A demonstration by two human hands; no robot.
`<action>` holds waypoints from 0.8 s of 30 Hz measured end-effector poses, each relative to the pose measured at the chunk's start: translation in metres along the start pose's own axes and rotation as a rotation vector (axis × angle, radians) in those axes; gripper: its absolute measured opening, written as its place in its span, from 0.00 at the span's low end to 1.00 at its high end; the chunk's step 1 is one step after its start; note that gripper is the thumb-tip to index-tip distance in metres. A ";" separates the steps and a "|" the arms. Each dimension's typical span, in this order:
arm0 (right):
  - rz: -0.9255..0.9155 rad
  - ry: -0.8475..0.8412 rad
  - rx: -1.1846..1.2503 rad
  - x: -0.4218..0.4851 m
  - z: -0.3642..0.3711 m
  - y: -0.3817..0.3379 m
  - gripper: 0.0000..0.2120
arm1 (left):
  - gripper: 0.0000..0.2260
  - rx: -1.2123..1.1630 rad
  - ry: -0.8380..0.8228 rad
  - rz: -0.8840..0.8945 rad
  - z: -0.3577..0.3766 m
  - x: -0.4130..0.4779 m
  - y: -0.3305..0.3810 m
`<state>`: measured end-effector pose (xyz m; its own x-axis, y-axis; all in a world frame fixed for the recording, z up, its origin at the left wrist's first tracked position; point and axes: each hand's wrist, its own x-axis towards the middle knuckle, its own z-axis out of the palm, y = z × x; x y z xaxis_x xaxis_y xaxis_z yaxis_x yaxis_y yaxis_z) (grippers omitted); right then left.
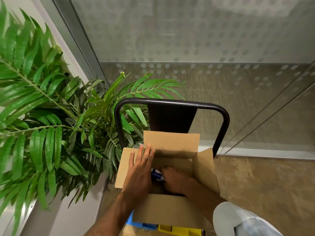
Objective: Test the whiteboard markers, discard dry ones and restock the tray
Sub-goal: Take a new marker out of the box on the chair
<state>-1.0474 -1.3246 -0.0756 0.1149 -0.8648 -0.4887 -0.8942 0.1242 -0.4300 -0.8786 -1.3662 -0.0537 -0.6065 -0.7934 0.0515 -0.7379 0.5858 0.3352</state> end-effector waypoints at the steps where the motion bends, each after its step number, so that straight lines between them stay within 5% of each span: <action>1: 0.003 0.000 0.008 -0.001 0.000 0.000 0.16 | 0.36 -0.004 -0.002 -0.001 -0.001 0.000 0.000; 9: 0.052 0.020 0.129 -0.011 -0.009 -0.010 0.15 | 0.34 -0.023 -0.012 -0.010 -0.007 0.002 0.001; 16: 0.100 0.267 0.071 -0.031 -0.017 -0.011 0.20 | 0.30 -0.012 0.001 -0.041 -0.014 -0.003 -0.004; 24: -0.038 0.557 0.027 -0.058 -0.038 -0.021 0.26 | 0.32 -0.212 0.144 -0.434 -0.055 -0.011 0.008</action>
<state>-1.0521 -1.2955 -0.0089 -0.1062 -0.9943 -0.0006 -0.8817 0.0944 -0.4623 -0.8619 -1.3618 0.0006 -0.1987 -0.9800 -0.0108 -0.8275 0.1618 0.5377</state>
